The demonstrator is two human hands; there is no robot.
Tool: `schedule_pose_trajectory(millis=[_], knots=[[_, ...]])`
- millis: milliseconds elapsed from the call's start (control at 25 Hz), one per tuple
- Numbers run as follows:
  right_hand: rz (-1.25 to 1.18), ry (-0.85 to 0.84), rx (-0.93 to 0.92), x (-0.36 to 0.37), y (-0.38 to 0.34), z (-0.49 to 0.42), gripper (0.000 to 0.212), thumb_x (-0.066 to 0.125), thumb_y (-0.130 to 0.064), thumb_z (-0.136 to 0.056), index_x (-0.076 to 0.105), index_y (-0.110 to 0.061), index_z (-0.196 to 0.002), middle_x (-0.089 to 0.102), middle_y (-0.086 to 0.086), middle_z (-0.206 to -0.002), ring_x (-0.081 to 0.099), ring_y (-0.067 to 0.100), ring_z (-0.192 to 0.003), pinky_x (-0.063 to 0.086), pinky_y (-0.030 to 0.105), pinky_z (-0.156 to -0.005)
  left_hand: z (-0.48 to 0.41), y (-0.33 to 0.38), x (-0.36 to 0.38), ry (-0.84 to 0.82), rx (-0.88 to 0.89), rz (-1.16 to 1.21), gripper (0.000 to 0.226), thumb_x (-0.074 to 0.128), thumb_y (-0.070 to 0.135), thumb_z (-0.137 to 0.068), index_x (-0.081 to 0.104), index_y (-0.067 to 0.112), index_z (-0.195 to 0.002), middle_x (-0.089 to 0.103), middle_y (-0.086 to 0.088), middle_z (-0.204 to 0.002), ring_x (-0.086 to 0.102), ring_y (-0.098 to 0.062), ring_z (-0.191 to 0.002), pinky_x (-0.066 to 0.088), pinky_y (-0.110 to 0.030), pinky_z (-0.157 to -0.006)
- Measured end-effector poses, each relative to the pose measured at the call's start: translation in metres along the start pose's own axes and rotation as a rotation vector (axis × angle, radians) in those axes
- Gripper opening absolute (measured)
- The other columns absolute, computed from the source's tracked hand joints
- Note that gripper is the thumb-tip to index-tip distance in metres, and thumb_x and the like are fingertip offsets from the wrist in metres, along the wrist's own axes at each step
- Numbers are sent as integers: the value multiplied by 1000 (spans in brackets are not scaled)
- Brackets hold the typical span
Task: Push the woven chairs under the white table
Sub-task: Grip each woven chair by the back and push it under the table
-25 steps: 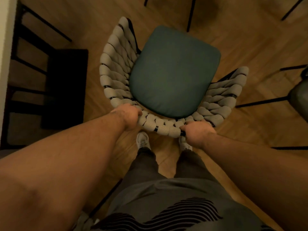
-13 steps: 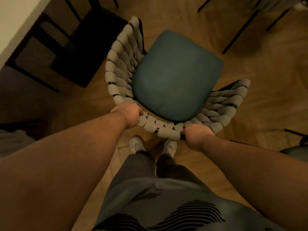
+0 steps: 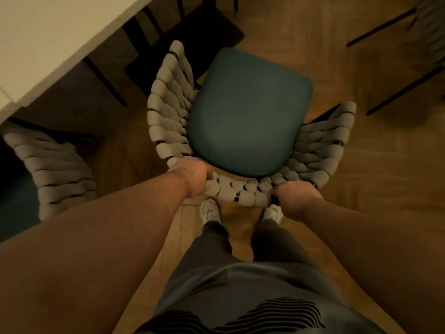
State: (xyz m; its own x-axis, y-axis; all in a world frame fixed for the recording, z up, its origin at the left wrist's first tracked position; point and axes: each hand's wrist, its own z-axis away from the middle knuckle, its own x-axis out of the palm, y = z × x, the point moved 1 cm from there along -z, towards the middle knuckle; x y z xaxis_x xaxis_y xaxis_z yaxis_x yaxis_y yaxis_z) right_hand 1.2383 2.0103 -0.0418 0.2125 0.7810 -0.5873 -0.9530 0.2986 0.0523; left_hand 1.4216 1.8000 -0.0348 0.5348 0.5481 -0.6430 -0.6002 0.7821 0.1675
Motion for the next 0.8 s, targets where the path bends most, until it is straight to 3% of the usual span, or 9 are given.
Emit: schedule_pose_trajectory(millis=[200,360,440,520,800], knots=[[154,28,-115,-33,19,-22,25,50,-18,-100,68,-24,-116,59,0,-102,54,22,-83,47,38,-71,3,-6,6,12,-105,193,47,69,19,-93,64,35,-136,66,9,-132,61,-12,-119,53,-31,-99],[300,23,-209,-59,44,-36,23,51,-16,-99,67,-20,-115,65,5,-114,65,25,-100,45,37,-71,4,12,13,28,-199,341,45,66,14,-93,66,33,-134,66,12,-133,60,-10,-120,49,-24,-94],[376,20,-259,-67,56,-39,23,51,-15,-100,67,-18,-117,65,6,-117,65,25,-105,44,36,-73,5,27,23,50,-251,423,41,65,14,-92,69,34,-128,67,13,-130,61,-10,-118,51,-27,-99],[440,24,-298,-75,64,-41,23,52,-13,-99,67,-17,-117,65,6,-118,65,25,-107,44,35,-74,4,39,35,66,-303,517,39,64,13,-91,72,36,-122,69,14,-127,62,-10,-115,52,-33,-102],[624,59,-374,-95,73,-66,28,50,-10,-97,69,-19,-115,67,3,-116,66,23,-104,46,36,-74,9,63,49,93,-391,682,34,68,9,-92,74,26,-122,72,10,-122,65,-8,-111,49,-21,-96]])
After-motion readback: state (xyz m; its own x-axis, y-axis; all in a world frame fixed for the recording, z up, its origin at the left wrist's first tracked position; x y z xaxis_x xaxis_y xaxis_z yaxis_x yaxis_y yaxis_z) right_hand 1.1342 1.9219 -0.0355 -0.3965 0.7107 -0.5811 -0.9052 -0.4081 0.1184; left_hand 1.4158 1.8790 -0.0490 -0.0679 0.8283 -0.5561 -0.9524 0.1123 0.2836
